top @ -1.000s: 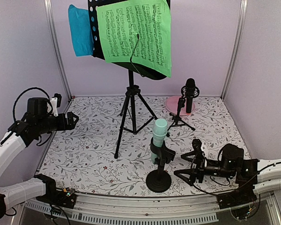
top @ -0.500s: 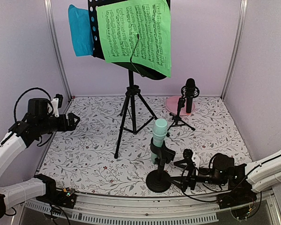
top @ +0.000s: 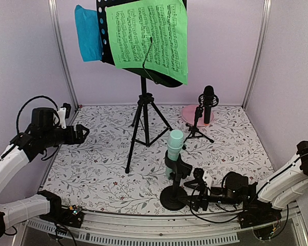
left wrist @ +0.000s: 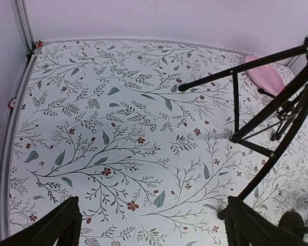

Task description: Pack up the instrument practice props

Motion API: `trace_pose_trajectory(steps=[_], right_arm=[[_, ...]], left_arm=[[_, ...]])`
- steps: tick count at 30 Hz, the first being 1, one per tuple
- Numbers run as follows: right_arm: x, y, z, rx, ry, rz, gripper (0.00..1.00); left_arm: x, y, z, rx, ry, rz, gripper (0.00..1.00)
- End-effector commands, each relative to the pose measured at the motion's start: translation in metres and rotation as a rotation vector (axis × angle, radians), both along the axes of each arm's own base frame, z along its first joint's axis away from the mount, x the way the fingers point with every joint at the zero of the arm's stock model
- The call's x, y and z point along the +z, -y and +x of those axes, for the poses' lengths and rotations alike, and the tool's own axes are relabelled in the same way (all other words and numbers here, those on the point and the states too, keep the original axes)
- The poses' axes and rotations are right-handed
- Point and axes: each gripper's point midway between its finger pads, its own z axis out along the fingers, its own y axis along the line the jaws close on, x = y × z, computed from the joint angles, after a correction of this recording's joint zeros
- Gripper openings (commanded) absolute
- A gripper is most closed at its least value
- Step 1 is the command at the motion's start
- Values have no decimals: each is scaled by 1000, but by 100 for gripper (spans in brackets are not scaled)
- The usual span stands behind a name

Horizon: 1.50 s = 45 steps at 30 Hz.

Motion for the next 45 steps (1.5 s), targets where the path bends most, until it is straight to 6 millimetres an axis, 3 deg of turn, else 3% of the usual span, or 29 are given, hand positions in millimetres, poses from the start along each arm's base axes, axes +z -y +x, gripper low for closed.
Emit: trace_pose_trajectory(steps=[1, 5, 12, 16, 21, 24, 28, 33, 39, 45], right_arm=[[18, -15, -5, 45, 22, 68, 72], [14, -18, -4, 50, 30, 61, 72], [14, -21, 5, 8, 46, 72, 69], [15, -29, 4, 30, 58, 97, 66], [24, -23, 9, -14, 77, 167, 66], [23, -19, 13, -43, 86, 174, 66], [21, -21, 14, -46, 91, 189, 66], [23, -20, 17, -62, 94, 221, 64], [30, -16, 20, -72, 106, 258, 64], [39, -17, 19, -62, 128, 277, 64]], left_arm=[[3, 12, -1, -64, 27, -11, 98], [13, 49, -13, -267, 46, -106, 99], [59, 125, -46, -530, 75, -241, 96], [77, 163, -70, -685, 110, -280, 91], [107, 201, -110, -925, 220, -342, 88], [110, 226, -127, -1035, 257, -293, 89], [108, 254, -127, -1082, 271, -222, 90], [120, 271, -113, -1065, 354, -233, 90], [116, 304, -115, -1128, 328, -183, 88], [125, 331, -114, -1103, 343, -156, 89]])
